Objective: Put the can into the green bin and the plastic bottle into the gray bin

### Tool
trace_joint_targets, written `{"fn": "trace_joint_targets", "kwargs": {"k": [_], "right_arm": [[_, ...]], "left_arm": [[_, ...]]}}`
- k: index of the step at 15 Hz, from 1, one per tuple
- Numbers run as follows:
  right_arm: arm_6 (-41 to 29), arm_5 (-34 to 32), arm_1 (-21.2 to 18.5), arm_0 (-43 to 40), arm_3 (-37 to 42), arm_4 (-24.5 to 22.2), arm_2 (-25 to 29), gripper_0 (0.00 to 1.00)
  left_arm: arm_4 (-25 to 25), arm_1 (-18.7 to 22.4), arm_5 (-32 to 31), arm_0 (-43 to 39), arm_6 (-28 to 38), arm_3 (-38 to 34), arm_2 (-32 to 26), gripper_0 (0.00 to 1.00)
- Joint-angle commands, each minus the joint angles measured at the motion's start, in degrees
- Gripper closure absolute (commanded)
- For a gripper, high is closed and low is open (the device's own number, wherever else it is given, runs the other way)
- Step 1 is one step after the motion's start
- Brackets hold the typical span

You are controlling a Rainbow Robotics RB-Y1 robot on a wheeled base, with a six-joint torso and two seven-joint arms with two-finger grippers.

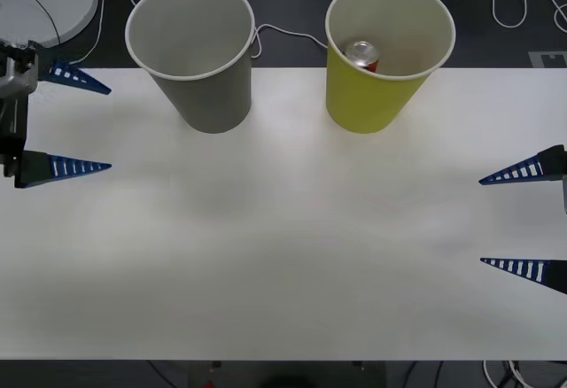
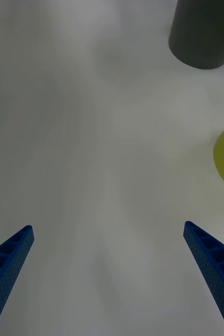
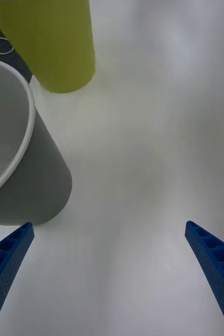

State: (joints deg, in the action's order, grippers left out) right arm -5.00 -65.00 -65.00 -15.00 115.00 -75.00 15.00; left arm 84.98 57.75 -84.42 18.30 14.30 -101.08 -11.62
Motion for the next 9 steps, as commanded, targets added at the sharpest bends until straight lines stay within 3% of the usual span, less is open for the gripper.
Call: {"fn": "trace_joint_targets", "kwargs": {"k": [1, 6, 9], "right_arm": [[0.00, 0.00, 0.00, 0.00, 0.00, 0.00, 0.00, 0.00], [0.00, 0.00, 0.00, 0.00, 0.00, 0.00, 0.00, 0.00], [0.00, 0.00, 0.00, 0.00, 0.00, 0.00, 0.00, 0.00]], "left_arm": [[-0.78, -0.01, -2.06, -3.45, -5.16, 0.01, -2.80, 0.00], [-2.01, -0.01, -3.99, -8.99, -12.72, 0.10, -4.82, 0.00], [-3.24, -0.10, -3.99, -10.75, -13.86, 0.10, -4.82, 0.00]]}}
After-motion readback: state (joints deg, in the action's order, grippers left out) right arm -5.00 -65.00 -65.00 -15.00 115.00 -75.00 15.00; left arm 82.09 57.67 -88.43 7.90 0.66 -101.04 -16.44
